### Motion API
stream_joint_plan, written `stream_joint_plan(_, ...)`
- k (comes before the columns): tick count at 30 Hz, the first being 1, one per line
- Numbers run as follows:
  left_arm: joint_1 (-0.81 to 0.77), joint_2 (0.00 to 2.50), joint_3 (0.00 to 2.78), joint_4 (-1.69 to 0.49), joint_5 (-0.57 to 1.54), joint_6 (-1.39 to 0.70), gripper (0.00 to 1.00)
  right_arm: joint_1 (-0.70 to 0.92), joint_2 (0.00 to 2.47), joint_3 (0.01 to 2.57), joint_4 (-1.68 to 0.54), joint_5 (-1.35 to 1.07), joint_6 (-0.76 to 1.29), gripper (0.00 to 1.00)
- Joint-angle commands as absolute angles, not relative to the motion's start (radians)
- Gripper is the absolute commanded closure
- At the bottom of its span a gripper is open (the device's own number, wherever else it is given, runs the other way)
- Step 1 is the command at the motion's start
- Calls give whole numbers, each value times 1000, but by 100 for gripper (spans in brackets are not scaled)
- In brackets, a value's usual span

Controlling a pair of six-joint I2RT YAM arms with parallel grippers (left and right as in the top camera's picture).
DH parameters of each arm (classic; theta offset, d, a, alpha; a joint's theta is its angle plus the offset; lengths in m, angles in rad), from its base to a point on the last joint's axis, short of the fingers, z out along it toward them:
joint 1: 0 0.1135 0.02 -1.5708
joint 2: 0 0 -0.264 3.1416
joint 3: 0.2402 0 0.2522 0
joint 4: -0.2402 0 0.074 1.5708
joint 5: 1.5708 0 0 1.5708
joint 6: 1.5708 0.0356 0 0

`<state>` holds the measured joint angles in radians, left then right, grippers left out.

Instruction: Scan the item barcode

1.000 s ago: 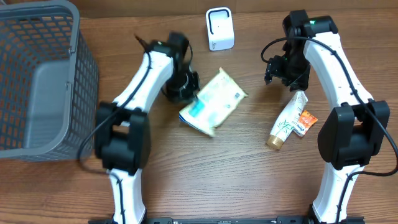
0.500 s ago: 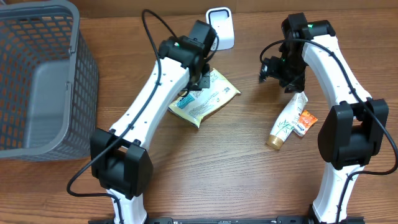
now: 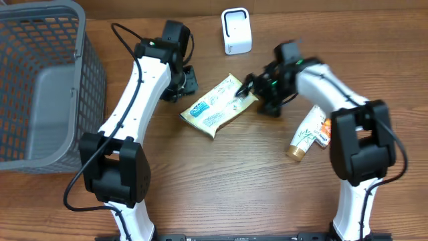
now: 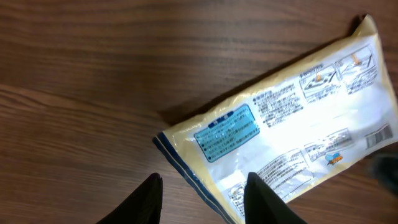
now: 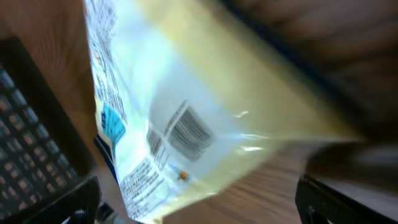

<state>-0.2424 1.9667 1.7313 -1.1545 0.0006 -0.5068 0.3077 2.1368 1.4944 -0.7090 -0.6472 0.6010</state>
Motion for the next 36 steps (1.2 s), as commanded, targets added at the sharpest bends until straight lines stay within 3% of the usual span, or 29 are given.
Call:
stream_joint_plan(1,-237,1975,1681,-1134,16,-539,64,396,2123,1398,-553,-716,839,0)
stream_joint_plan(5,-220,1975,1658,-1128,17,-538,64,471,2123,1325,-336,-643,1022,0)
stream_joint_plan(14,-215,1975,1656,-1127,10,-513,65,537,2139,1313,-296,-377,1201,1)
stream_joint_plan(17,-215,1975,1652,-1085,-1,-513,74,537,2164,1313,-292,-351,1241,14)
stream_joint_plan(25,-212,1975,1555,-983,-4,-554,95,527,2187,1312,-289,-298,1261,15)
stream_joint_plan(36,-229,1975,1355,-819,189,-593,96,532,2236,1312,-289,-230,1275,16)
